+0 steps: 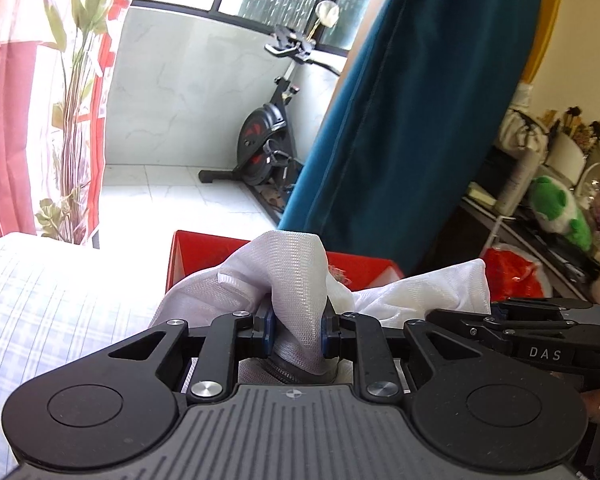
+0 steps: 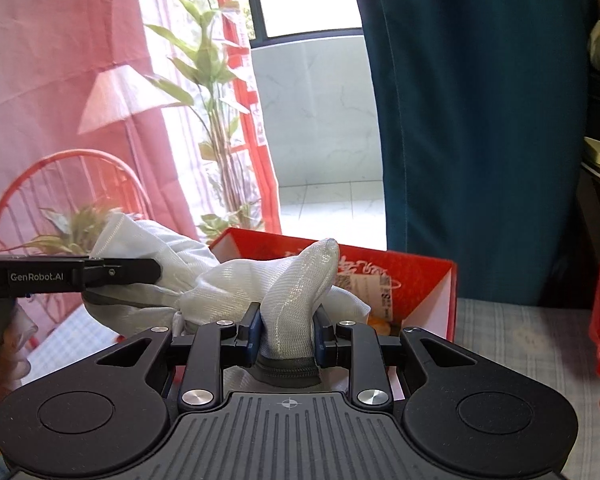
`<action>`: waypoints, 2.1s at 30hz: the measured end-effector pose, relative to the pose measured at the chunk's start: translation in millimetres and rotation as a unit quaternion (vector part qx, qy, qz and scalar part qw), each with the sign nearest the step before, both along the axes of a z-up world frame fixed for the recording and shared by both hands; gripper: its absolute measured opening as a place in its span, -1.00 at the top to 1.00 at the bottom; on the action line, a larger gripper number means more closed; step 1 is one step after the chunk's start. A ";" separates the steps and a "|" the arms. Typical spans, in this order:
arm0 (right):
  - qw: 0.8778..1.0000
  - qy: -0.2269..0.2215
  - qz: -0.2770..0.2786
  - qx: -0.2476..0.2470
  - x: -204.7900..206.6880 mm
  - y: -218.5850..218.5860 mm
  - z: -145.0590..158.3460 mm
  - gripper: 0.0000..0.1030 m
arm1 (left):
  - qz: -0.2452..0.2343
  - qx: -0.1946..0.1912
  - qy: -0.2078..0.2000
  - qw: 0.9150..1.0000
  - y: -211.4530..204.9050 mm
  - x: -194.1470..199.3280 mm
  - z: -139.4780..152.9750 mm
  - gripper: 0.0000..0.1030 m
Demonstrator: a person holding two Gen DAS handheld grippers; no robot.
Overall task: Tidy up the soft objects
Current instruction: 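Carry the white mesh cloth with both grippers over the red box and lower it inside, then open both grippers to release the mesh cloth and lift them out of the box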
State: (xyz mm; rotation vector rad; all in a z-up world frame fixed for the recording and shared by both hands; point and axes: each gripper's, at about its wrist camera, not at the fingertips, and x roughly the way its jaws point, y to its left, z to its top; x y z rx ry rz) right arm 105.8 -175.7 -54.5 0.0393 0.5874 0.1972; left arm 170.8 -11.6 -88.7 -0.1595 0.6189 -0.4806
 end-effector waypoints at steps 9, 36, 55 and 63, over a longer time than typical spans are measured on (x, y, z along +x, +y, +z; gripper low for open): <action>0.999 0.029 -0.024 -0.025 80.0 -13.9 -32.9 0.57 | 0.009 0.019 0.046 0.999 -11.7 70.4 -28.2 0.58; 0.987 0.139 -0.033 -0.078 145.4 -13.5 -80.9 0.64 | -0.010 0.062 0.077 0.995 -27.2 95.5 -51.6 0.35; 0.989 0.125 -0.065 -0.049 136.5 -26.8 -74.4 0.37 | 0.005 0.092 0.047 0.995 -23.9 81.1 -39.0 0.00; 0.993 0.086 -0.066 -0.047 94.3 -27.9 -39.9 0.28 | 0.007 0.097 0.024 0.995 -16.6 50.1 -15.0 -0.15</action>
